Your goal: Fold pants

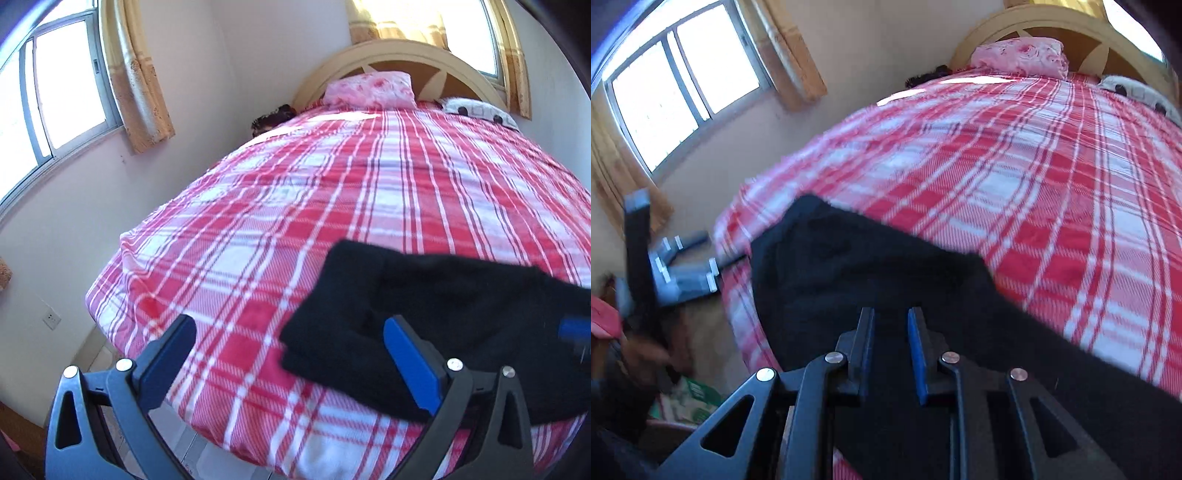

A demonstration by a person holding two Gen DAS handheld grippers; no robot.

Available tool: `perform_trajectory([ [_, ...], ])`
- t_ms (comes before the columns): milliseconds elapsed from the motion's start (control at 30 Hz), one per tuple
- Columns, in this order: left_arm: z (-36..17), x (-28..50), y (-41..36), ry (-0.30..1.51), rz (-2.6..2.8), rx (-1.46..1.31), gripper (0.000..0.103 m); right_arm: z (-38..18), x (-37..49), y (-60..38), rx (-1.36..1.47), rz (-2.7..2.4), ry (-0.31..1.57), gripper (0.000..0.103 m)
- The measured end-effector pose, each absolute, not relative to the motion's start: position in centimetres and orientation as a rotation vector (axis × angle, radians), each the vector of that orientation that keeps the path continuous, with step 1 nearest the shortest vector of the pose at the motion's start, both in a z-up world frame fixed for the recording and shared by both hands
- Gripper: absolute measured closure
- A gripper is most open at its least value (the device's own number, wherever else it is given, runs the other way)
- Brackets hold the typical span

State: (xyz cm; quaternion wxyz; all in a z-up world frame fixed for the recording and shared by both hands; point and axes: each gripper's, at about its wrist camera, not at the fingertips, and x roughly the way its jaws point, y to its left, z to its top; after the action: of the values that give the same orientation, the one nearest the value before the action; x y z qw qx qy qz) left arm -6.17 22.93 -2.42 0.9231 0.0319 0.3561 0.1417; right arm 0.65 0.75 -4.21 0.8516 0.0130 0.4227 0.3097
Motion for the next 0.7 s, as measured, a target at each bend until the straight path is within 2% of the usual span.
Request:
perform_trajectory([
  [100,-3.5,-4.4,22.4,0.716,0.274,0.100,0.000,-6.5,-2.8,2.4,-0.077,0.628,0.897,0.082],
  [233,-7.6,-2.3,23.0,0.856,0.339,0.136,0.000,-6.7,-7.4,2.9,-0.164,0.563,0.779,0.070],
  [433,-6.2,-3.0,23.9,0.849,0.350,0.037,0.000,-4.7,-9.6,1.8,-0.111,0.561,0.721,0.070],
  [700,-3.0,-3.0,17.2,0.766,0.201,0.098,0.000,-0.5,-8.9,-5.2,0.175,0.437,0.734,0.070],
])
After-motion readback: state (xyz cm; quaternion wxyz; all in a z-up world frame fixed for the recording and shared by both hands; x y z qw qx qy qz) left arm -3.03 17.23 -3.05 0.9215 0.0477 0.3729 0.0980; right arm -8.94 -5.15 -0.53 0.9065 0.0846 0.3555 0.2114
